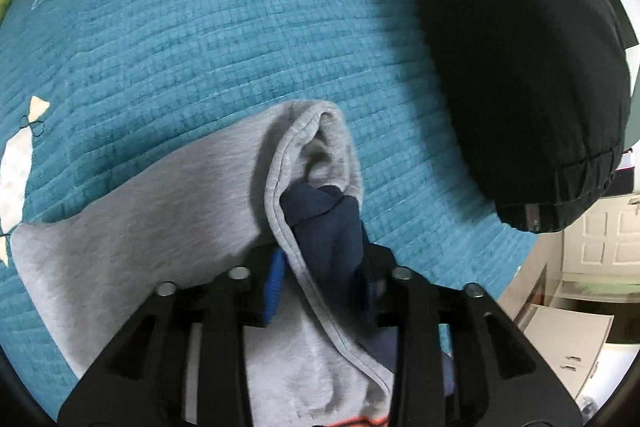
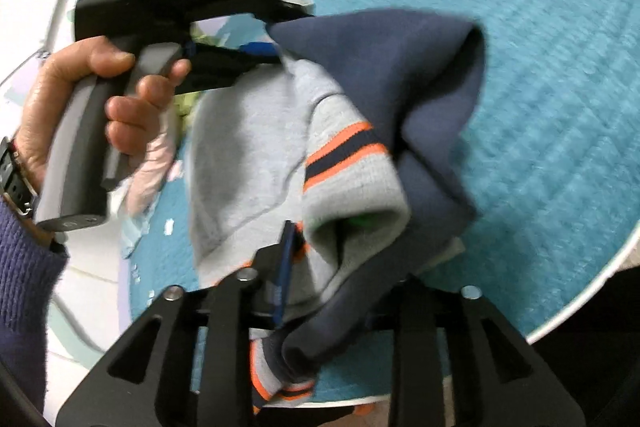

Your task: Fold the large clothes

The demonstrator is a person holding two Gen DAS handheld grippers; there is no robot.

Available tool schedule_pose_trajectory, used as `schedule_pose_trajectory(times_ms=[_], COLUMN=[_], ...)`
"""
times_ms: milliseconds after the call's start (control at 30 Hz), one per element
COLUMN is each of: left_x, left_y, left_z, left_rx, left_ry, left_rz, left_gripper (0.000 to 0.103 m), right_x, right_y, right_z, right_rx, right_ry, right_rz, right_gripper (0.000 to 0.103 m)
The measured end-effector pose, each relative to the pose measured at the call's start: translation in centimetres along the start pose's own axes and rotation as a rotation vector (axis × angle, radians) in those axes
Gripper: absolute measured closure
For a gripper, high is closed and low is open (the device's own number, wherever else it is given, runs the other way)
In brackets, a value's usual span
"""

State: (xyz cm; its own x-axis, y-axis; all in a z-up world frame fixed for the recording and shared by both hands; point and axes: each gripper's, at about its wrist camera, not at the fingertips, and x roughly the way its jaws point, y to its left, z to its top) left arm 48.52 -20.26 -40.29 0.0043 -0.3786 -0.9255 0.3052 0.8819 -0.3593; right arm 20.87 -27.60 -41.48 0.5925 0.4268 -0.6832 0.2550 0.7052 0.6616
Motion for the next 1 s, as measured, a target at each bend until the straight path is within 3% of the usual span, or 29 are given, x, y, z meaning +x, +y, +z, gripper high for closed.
schedule_pose_trajectory(times_ms=[67,267,433,633,800,967,1000], left_x=[-1.1,-5.0,-7.0,-8.7,-9.1,-7.3,-6.9], left_y=[-0.5,-0.3,1.8,4.7,6.1,6.9,6.8], left_z=[0.1,-0.6,-2.4,-5.5,-7.2,-8.0,-7.9], left_rx=[0.028,0.088,0.078,0.074,0.084,0.105,0.109], left_ry=[-0.031,-0.080,-0.101,-0.105,-0.087,-0.049,-0.042], left_rz=[-0.048,-0.092,-0.071,-0.061,-0.049,-0.029,-0.027], left_gripper=[0.037,0.023,0.023,0.023,0.023,0.022,0.022], right_x=[-0.4,-2.5,-5.6,-8.1,-4.9,0.2,0.9], right_y=[-0.1,0.2,1.0,5.6,6.2,4.2,3.3], right_z=[-0.2,-0.1,-0.2,0.0,0.3,0.5,0.4], right_rx=[0.007,-0.018,-0.077,-0.270,-0.314,-0.294,-0.281], right_ry=[0.004,-0.015,-0.074,-0.186,-0.100,0.027,0.054], right_rz=[-0.023,-0.085,-0.129,-0.171,-0.198,-0.314,-0.333], right_gripper=[0.076,0.073,0.071,0.071,0.070,0.103,0.103])
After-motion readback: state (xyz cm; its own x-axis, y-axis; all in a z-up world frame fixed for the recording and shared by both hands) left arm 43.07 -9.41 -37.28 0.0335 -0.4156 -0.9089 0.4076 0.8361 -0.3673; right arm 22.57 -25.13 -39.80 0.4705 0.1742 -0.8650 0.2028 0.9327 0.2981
